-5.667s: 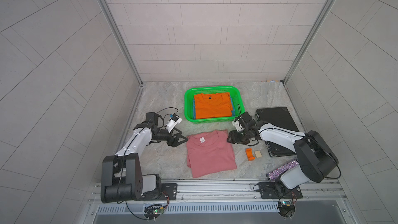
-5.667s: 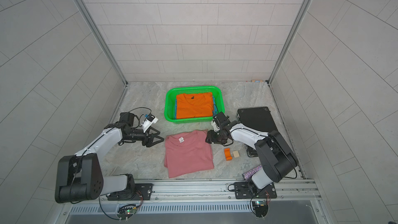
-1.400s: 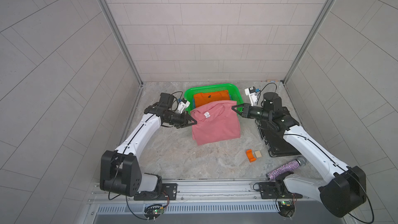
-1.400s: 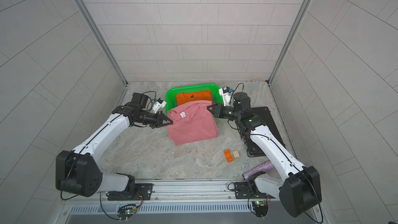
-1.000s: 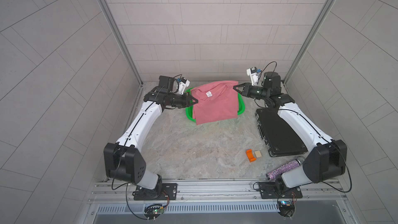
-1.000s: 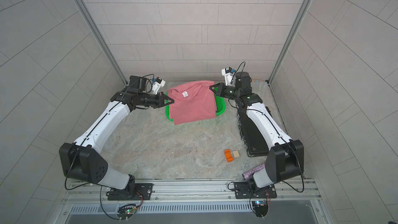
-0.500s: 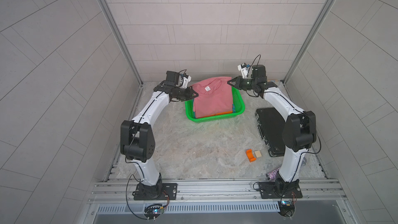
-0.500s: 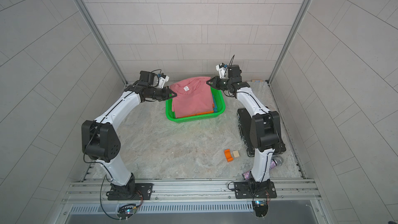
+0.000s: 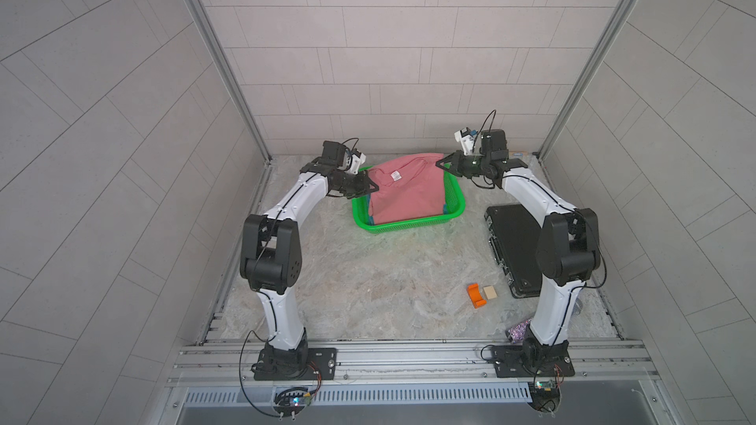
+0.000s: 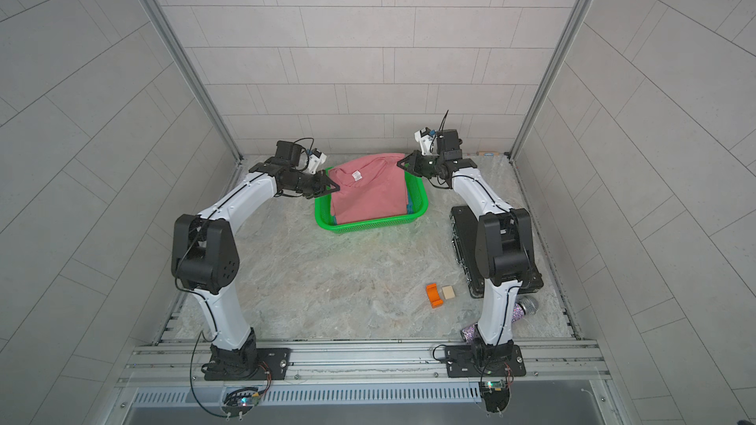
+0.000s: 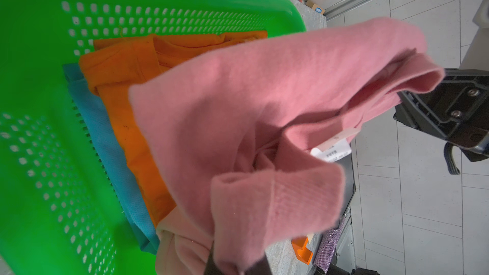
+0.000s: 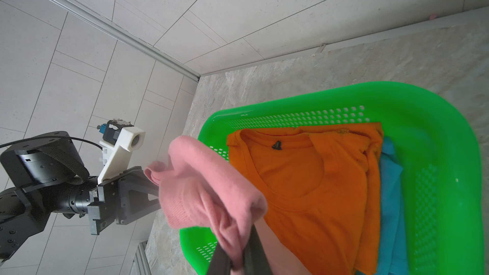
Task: Put the folded t-shirts into the basket
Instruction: Place the T-shirt in the bin.
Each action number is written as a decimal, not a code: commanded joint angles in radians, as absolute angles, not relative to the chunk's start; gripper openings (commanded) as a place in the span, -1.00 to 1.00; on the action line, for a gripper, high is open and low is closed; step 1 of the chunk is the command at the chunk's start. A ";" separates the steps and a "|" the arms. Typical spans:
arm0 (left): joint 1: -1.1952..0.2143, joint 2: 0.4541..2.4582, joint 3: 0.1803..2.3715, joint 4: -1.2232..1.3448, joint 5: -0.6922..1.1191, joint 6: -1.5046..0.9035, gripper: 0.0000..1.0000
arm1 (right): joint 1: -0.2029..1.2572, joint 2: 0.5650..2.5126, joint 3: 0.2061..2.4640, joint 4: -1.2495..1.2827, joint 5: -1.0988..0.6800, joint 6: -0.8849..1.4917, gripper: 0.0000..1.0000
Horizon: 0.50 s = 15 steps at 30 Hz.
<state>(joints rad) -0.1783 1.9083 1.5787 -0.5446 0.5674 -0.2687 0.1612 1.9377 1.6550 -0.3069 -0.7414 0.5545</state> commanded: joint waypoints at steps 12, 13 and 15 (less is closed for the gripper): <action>-0.167 2.023 1.641 -0.508 0.459 -0.214 -0.91 | 0.149 2.089 1.773 -0.318 -0.729 0.523 -1.00; -0.166 2.033 1.645 -0.507 0.450 -0.213 -0.68 | 0.149 2.102 1.788 -0.321 -0.728 0.523 -0.92; -0.166 2.049 1.655 -0.504 0.407 -0.208 -0.09 | 0.149 2.133 1.817 -0.335 -0.706 0.518 -0.54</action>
<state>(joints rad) -0.1741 2.0140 1.6287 -0.5045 0.4652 -0.2337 0.1547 2.1078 1.7702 -0.3233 -0.7349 0.5388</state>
